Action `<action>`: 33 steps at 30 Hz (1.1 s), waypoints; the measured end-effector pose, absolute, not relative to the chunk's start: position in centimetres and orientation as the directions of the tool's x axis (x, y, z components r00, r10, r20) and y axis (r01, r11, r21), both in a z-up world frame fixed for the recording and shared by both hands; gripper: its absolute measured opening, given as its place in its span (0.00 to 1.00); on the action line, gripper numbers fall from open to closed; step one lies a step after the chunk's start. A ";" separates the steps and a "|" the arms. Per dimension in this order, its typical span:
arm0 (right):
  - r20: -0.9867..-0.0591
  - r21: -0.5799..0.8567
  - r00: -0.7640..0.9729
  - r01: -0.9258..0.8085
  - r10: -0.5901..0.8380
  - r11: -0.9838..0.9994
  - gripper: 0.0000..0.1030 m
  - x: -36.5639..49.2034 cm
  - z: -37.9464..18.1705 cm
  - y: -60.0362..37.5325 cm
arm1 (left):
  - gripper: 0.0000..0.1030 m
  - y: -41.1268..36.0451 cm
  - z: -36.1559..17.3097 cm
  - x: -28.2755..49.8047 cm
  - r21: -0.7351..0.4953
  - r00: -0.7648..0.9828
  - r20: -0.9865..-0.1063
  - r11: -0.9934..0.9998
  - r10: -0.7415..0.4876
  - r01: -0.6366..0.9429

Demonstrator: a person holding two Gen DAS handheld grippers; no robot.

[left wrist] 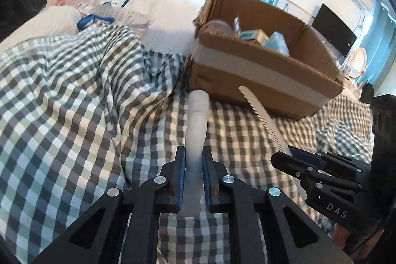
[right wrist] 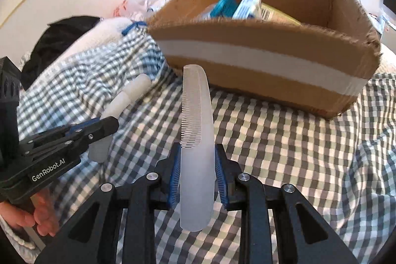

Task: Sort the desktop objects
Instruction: 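Carry the plastic tube in the left tool and comb in the right tool to the box, then open both tools to drop the plastic tube and comb into the box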

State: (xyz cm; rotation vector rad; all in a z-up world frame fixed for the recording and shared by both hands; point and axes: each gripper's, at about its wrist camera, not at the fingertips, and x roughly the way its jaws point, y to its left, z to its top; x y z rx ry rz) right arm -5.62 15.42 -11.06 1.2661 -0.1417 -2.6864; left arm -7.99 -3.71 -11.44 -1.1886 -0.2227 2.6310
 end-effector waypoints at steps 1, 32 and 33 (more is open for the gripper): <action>-0.747 0.161 -0.636 0.108 -0.193 -0.981 0.25 -5.2 -10.5 15.6 | 0.13 -3.7 -11.1 -7.8 -0.241 -0.642 -0.711 -0.957 0.287 -0.161; -0.559 0.121 -0.828 -0.026 -0.046 -0.992 0.40 -14.0 -0.4 26.7 | 0.17 5.5 -1.7 -22.5 -0.139 -0.748 -0.575 -0.940 0.332 -0.311; -0.552 0.120 -0.834 -0.044 -0.030 -0.992 0.64 -13.8 -0.7 26.8 | 0.20 5.4 -2.1 -22.9 -0.133 -0.745 -0.584 -0.943 0.323 -0.305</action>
